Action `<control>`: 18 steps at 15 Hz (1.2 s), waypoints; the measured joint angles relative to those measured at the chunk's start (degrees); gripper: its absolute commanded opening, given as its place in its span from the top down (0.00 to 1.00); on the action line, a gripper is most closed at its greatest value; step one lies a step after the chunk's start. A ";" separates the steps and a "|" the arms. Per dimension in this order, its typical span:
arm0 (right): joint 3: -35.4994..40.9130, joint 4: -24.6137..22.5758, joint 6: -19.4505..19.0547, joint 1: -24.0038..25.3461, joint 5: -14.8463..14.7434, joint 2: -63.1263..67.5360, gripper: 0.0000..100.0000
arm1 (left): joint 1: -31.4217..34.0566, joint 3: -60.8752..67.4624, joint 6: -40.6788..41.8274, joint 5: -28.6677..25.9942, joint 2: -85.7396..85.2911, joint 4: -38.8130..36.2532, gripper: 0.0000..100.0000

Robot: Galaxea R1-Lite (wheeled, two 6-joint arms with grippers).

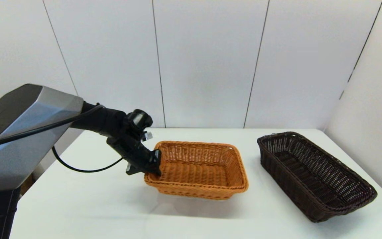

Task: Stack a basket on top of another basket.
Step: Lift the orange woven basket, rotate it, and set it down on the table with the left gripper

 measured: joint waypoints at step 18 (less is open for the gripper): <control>0.00 -0.02 -0.02 0.00 0.02 0.00 0.00 | -0.39 0.04 -0.41 0.00 0.48 -0.50 0.00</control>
